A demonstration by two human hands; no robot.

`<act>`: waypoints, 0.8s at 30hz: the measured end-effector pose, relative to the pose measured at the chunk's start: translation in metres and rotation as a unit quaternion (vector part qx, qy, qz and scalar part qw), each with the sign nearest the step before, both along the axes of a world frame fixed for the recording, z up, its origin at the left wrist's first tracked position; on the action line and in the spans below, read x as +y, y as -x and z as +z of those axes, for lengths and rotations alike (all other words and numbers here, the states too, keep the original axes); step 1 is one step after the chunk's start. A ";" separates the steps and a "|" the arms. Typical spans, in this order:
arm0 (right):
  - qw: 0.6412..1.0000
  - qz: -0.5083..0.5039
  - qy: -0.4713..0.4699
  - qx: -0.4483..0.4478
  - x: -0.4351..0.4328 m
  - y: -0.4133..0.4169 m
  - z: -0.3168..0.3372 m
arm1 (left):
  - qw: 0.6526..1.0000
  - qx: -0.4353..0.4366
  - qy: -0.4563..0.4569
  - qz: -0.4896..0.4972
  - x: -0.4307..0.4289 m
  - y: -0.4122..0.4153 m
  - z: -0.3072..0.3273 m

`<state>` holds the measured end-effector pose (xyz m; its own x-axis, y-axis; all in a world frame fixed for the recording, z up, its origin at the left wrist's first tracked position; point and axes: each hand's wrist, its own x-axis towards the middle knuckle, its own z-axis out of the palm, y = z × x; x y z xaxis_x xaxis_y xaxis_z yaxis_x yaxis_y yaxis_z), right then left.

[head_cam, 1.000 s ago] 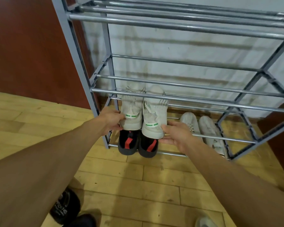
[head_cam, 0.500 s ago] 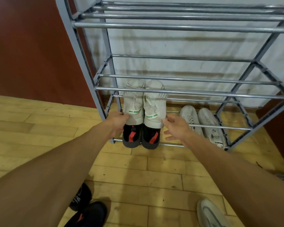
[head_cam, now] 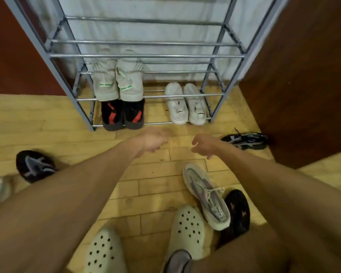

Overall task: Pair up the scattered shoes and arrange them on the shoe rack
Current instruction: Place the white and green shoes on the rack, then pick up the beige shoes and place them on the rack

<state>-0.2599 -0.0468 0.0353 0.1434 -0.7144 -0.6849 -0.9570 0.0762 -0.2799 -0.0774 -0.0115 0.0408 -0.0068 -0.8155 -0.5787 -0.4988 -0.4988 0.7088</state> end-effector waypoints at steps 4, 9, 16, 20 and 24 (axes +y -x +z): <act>0.998 -0.018 0.002 0.057 0.015 0.041 -0.033 | 0.995 0.013 -0.034 -0.096 0.011 0.047 -0.025; 0.993 -0.078 -0.013 0.091 0.044 0.069 -0.090 | 0.990 -0.001 -0.049 -0.135 0.015 0.071 -0.065; 0.984 -0.133 -0.090 0.081 0.075 0.080 -0.151 | 0.984 -0.018 -0.048 -0.173 0.021 0.077 -0.109; 0.980 -0.159 -0.094 0.075 0.058 0.080 -0.145 | 0.982 -0.014 -0.061 -0.179 0.018 0.062 -0.118; 0.981 -0.189 -0.039 -0.029 0.030 0.060 -0.126 | 0.986 -0.032 -0.033 -0.160 0.011 0.045 -0.113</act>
<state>-0.3198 -0.0171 -0.0911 -0.0807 -0.6701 -0.7379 -0.8393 0.4450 -0.3123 -0.1219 -0.0004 -0.0726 -0.2205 -0.7380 -0.6378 -0.6803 -0.3522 0.6427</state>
